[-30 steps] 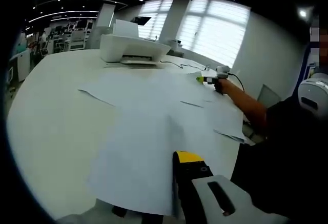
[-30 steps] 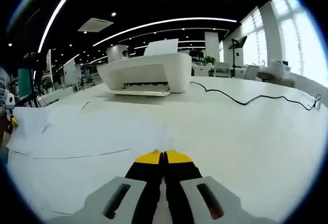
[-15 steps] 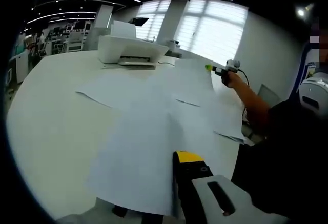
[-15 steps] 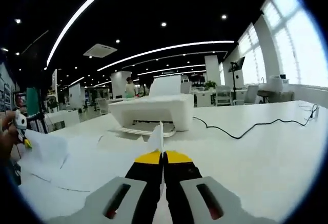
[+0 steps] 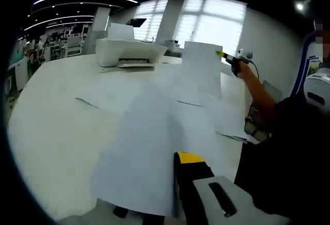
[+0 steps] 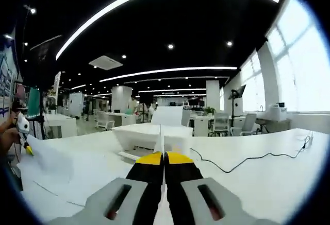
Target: Organize the stack of printing papers by aligning and flattening the scattered papers on the table
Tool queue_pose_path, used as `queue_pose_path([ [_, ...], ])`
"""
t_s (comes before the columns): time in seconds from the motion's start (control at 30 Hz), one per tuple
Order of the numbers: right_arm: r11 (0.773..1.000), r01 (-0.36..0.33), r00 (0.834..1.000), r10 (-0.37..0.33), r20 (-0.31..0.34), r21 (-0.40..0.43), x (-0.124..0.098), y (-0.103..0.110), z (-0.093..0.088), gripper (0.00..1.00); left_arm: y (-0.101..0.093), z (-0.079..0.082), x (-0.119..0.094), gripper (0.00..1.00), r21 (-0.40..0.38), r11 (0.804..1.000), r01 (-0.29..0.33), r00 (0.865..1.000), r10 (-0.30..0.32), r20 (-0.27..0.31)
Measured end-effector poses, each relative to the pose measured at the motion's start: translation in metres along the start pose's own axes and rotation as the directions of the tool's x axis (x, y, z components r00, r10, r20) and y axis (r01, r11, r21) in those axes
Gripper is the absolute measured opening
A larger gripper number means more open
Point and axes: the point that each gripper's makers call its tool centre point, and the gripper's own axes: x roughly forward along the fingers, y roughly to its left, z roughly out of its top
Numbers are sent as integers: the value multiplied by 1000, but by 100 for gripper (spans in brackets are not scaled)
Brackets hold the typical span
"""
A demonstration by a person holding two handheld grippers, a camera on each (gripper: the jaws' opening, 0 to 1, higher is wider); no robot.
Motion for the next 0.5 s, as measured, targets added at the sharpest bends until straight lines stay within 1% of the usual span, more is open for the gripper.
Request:
queue_pose_path([
  [0.1,999,-9,1000,11,28,-51,-6,7,23,0,1,1,0,7,13,1000,-6,1000,6,2],
  [0.2,995,-24,999,28,44,-98,-11,16,40,0,1,2,1,7,19,1000,-11,1000,11,4],
  [0.37,988,-38,997,48,60,-150,-17,28,59,0,-2,3,2,7,30,1000,-10,1000,10,4],
  [0.5,981,-53,996,66,66,-188,-19,35,70,0,-4,4,1,7,40,999,-8,1000,7,7],
])
